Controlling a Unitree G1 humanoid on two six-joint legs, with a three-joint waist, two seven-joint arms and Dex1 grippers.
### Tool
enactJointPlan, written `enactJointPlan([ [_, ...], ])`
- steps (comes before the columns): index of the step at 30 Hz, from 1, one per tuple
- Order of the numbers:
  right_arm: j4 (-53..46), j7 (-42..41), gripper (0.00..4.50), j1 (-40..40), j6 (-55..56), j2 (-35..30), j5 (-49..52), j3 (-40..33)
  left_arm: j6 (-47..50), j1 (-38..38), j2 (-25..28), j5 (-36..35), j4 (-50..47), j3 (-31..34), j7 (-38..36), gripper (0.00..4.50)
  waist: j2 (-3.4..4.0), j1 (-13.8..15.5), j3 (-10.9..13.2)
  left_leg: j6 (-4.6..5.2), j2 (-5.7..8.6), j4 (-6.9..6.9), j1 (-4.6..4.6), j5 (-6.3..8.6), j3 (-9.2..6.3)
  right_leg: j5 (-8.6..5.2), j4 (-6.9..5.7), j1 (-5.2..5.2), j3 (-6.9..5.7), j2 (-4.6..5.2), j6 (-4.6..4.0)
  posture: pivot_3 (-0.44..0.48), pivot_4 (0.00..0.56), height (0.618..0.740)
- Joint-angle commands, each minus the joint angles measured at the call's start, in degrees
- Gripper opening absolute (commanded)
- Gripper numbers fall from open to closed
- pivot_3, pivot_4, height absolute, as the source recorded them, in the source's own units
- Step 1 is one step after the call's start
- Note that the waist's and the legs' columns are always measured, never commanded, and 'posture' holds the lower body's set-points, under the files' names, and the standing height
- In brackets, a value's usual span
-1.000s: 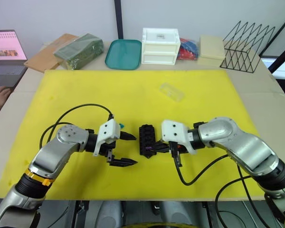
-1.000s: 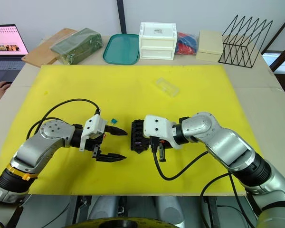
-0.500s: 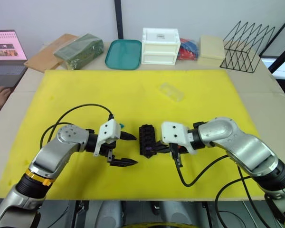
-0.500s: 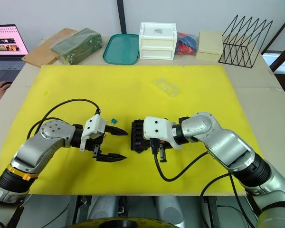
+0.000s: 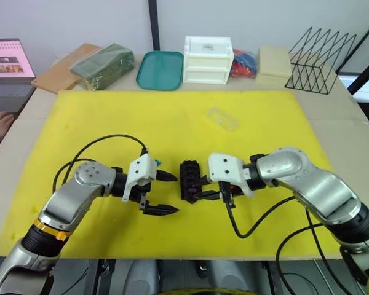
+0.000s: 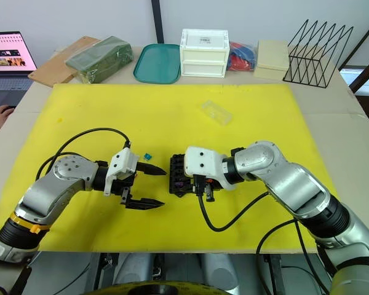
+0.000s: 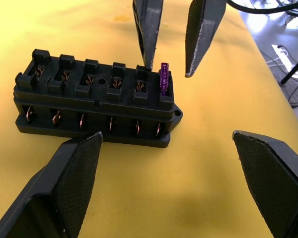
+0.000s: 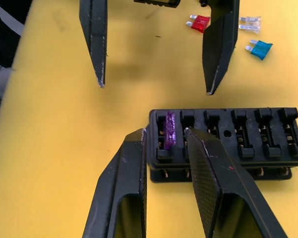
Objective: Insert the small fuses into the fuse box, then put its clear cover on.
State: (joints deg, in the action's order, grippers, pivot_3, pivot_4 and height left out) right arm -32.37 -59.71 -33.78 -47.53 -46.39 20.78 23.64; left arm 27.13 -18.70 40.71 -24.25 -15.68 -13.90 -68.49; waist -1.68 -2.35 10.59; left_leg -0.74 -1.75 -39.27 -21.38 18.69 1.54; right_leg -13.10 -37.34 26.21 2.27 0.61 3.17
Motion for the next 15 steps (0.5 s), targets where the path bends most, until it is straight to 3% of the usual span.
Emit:
enactJointPlan([
  [1, -1.97, -0.26, 1.32, -2.04, -1.50, 0.50, 2.39, -3.15, -0.37, -0.63, -0.12, 0.05, -0.96, 0.54, 0.11, 4.50, 0.00, -0.02, 0.00, 0.00, 0.00, 0.00, 0.00, 0.00, 0.00, 0.00, -0.01, 0.00, 0.00, 0.00, 0.00, 0.000, 0.150, 0.740],
  [6, -1.70, 0.39, 1.32, -2.40, -3.35, 1.41, 3.75, -3.35, -0.46, -0.66, -0.15, 0.16, -0.85, 0.59, 0.16, 4.50, 0.00, -0.01, 0.00, 0.00, 0.00, 0.00, 0.00, 0.00, 0.00, 0.00, -0.01, 0.00, 0.00, 0.00, 0.00, 0.000, 0.150, 0.740],
  [9, -1.27, 0.95, 0.71, -1.98, -3.86, 2.07, 4.17, -3.42, -0.51, -0.64, -0.18, 0.20, -0.83, 0.62, 0.23, 4.50, 0.00, -0.02, 0.00, 0.00, 0.00, 0.00, 0.00, 0.00, 0.00, 0.00, -0.01, 0.00, 0.00, 0.00, 0.00, 0.000, 0.150, 0.740],
  [11, -1.08, 1.17, 0.06, -1.73, -4.32, 2.54, 4.76, -3.83, -0.50, -0.50, -0.15, 0.16, -0.95, 0.70, 0.29, 4.50, 0.00, -0.03, 0.00, 0.00, 0.00, 0.00, 0.00, 0.00, 0.00, 0.00, -0.02, 0.00, 0.00, 0.00, 0.00, 0.000, 0.150, 0.740],
  [15, -0.21, 1.54, 0.02, -1.17, -4.34, 3.14, 5.10, -3.82, -0.52, -0.50, -0.25, 0.16, -0.84, 0.66, 0.39, 4.50, 0.00, 0.00, 0.00, 0.00, 0.00, 0.00, 0.00, 0.00, 0.00, 0.00, -0.02, 0.00, 0.00, 0.01, 0.00, 0.000, 0.150, 0.740],
])
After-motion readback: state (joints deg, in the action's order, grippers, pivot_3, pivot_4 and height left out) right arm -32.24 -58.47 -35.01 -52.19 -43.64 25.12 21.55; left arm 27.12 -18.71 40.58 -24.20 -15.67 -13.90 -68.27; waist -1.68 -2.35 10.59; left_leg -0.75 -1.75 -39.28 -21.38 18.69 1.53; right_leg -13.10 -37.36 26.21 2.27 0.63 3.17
